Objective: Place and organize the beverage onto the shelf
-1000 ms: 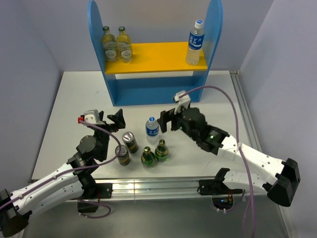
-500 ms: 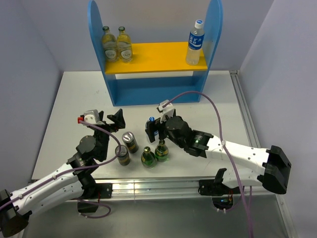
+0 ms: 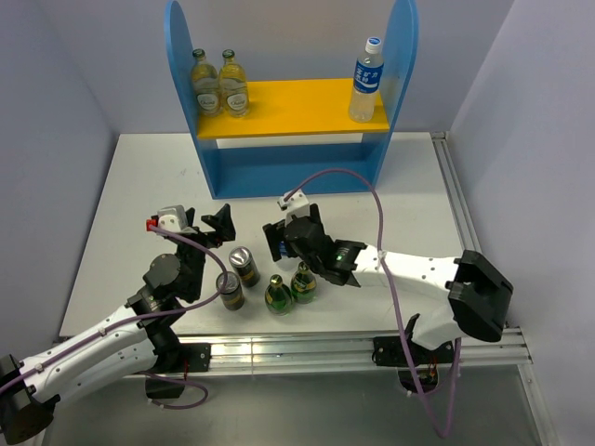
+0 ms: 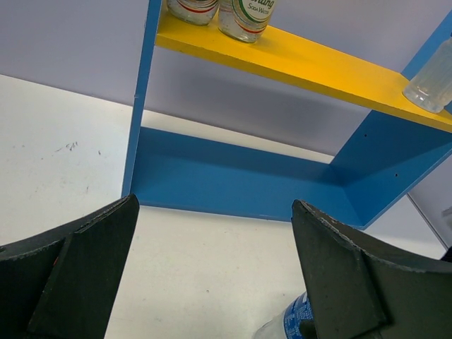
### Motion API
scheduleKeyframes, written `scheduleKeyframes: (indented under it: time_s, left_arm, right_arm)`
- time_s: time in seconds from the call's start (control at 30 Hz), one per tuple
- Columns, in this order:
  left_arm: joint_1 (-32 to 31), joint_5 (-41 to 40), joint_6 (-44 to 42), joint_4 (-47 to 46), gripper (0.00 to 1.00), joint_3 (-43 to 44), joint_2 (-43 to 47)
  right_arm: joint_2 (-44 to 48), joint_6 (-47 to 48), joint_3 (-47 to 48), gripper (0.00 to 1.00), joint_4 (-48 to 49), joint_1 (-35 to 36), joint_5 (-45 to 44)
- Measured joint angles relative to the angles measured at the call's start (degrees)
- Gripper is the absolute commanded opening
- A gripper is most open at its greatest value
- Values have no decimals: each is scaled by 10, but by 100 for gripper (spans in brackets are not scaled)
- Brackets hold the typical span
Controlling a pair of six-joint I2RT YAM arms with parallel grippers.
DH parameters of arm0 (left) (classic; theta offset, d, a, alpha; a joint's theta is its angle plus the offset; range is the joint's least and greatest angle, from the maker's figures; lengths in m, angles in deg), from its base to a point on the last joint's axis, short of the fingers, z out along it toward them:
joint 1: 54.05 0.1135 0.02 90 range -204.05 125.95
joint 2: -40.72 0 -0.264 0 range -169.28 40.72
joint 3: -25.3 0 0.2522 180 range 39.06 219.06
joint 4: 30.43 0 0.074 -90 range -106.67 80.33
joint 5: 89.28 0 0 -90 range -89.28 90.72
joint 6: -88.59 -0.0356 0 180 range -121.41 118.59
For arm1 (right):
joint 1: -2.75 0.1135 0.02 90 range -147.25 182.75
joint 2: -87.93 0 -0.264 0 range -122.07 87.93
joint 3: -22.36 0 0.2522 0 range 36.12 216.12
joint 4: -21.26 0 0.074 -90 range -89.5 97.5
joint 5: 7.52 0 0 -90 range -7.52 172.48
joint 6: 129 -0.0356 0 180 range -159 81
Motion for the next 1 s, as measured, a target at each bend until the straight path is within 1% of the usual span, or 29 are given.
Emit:
scheduleKeyframes:
  time_s: [0.03, 0.07, 0.13, 0.17, 0.2, 0.23, 0.27, 0.43, 0.57, 0.67, 0.73, 0.83, 0.9, 1.0]
  left_arm:
    - [0, 0, 0, 0, 96, 0, 0]
    - [0, 0, 0, 0, 96, 0, 0]
    - [0, 0, 0, 0, 96, 0, 0]
    - [0, 0, 0, 0, 96, 0, 0]
    - [0, 0, 0, 0, 96, 0, 0]
    - [0, 0, 0, 0, 96, 0, 0]
    - [0, 0, 0, 0, 96, 0, 0]
    - [0, 0, 0, 0, 96, 0, 0]
    - [0, 0, 0, 0, 96, 0, -3]
    - [0, 0, 0, 0, 96, 0, -6]
    - [0, 0, 0, 0, 96, 0, -6]
    - [0, 0, 0, 0, 96, 0, -6]
    - [0, 0, 0, 0, 96, 0, -6]
    - [0, 0, -1, 0, 96, 0, -6]
  right_arm:
    - [-9, 0, 0, 95, 4, 0, -3]
    - [-17, 1, 1, 82, 6, 0, -7]
    - [-31, 1, 3, 67, 17, 0, -11]
    - [-38, -2, 4, 44, 24, 0, -14]
    - [-39, 4, 3, 31, 27, 2, -15]
    - [-40, 2, 4, 3, 30, 2, -17]
    - [-40, 0, 4, 0, 31, 1, -20]
    - [-36, 4, 7, 0, 23, -1, -24]
    - [-5, 31, 20, 0, -33, -2, -31]
    - [40, 66, 58, 0, -81, -2, -54]
    - [66, 103, 111, 0, -93, -5, -75]
    - [82, 144, 204, 0, -89, -23, -83]
    - [84, 162, 271, 0, -78, -49, -80]
    - [73, 176, 369, 0, -91, -103, -67]
